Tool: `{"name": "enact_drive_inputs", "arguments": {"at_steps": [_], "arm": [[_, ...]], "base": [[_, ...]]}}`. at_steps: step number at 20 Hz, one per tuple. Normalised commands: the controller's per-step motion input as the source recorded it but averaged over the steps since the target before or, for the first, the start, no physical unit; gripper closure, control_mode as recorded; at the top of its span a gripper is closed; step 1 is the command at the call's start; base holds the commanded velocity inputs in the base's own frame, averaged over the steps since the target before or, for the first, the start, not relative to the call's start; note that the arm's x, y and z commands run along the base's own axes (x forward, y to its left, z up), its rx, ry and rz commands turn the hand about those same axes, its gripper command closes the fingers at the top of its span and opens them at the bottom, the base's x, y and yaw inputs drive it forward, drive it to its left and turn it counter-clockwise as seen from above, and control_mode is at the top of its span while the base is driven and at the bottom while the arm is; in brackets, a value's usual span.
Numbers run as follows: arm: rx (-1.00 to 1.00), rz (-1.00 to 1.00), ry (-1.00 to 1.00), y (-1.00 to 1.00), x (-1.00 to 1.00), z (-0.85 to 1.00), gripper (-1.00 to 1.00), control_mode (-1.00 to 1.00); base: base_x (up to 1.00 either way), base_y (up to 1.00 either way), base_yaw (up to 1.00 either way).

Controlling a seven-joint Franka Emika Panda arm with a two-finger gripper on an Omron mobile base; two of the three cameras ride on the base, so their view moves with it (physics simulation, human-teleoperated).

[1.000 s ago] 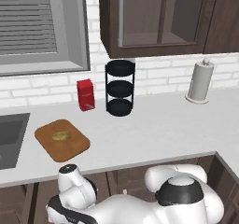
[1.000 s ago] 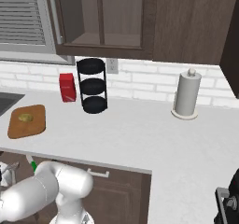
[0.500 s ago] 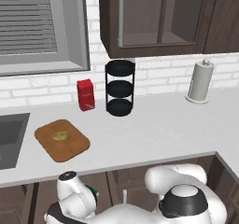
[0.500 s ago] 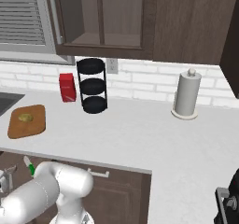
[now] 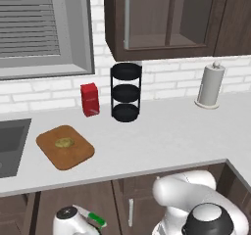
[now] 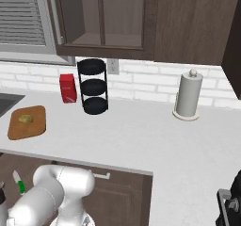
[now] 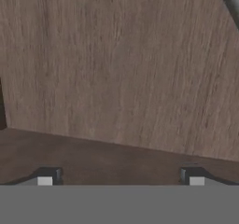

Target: Place the appropriate cutting tool for cutting the potato skin on the cutting board.

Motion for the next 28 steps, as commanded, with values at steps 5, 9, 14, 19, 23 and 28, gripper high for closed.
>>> {"name": "enact_drive_inputs", "arguments": {"at_steps": [5,9,14,19,23,28], "arm": [[0.00,0.00,-0.03,0.09,-0.24,-0.07,-1.00,-1.00],[0.00,0.00,-0.11,-0.11,0.00,0.66,-1.00,-1.00],[-0.04,0.00,-0.14,-0.39,0.01,0.45,-1.00,-1.00],[-0.11,0.00,-0.10,-0.58,0.32,0.02,-1.00,-1.00],[-0.11,0.00,-0.07,-0.51,0.39,0.00,-1.00,-1.00],[-0.06,0.00,-0.03,-0.23,0.52,0.05,-1.00,-1.00]], "base": [[0.00,0.00,0.00],[0.00,0.00,0.00],[0.00,0.00,0.00],[0.00,0.00,0.00],[0.00,0.00,0.00],[0.00,0.00,0.00]]}}
